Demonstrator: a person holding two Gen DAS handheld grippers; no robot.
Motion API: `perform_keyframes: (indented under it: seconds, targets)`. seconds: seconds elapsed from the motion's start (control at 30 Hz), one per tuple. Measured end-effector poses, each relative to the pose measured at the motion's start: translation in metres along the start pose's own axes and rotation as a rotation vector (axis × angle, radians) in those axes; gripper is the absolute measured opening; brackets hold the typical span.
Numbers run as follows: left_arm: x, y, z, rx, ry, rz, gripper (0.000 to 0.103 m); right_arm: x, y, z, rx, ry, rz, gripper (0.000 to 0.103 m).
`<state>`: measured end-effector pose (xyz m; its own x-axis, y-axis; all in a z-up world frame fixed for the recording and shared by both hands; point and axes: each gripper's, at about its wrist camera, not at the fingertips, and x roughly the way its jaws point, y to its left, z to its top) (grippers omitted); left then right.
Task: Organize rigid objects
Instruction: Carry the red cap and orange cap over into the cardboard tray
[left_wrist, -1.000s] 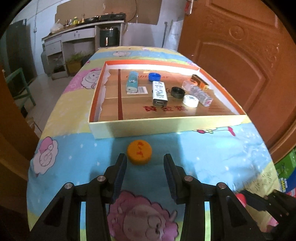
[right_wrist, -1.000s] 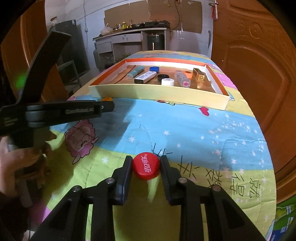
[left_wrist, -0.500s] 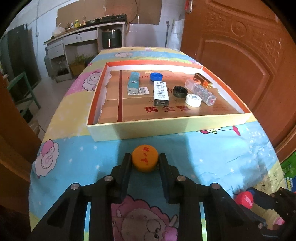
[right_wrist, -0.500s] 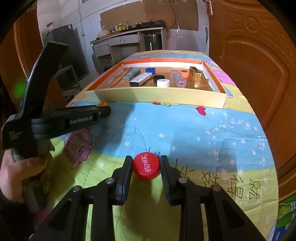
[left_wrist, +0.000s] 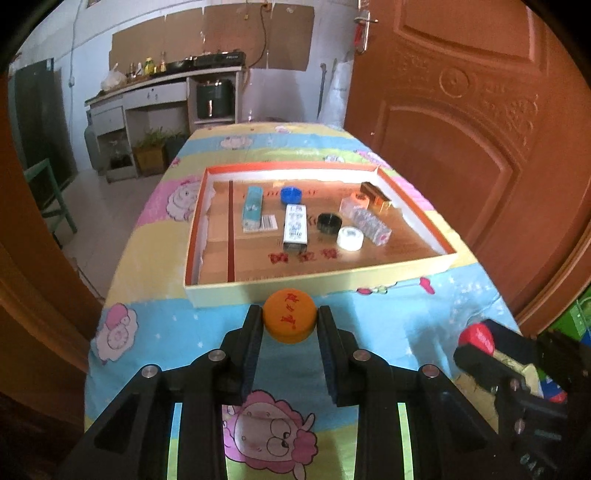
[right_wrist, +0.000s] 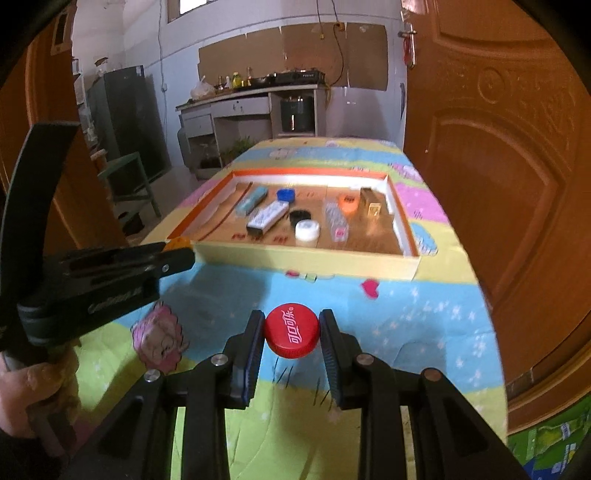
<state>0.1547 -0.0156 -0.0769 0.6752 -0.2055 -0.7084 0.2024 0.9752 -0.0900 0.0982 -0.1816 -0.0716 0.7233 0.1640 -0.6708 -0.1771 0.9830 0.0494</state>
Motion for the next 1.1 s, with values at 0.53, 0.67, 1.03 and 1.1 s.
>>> perform_keyframes:
  seconds: [0.53, 0.67, 1.03, 1.1]
  targets:
    - [-0.008, 0.01, 0.051, 0.013, -0.053, 0.015, 0.031, 0.008, -0.03, 0.069, -0.049, -0.058, 0.002, 0.03]
    - [0.0, 0.013, 0.065, 0.008, -0.049, 0.018, 0.031, 0.023, -0.038, 0.081, -0.034, -0.037, 0.018, 0.03]
    - [0.028, 0.019, 0.096, 0.01, -0.042, 0.025, 0.031, 0.064, -0.049, 0.115, -0.022, 0.003, 0.061, 0.03]
    - [0.034, 0.021, 0.1, 0.009, -0.036, 0.024, 0.031, 0.071, -0.05, 0.123, -0.03, 0.006, 0.064, 0.03]
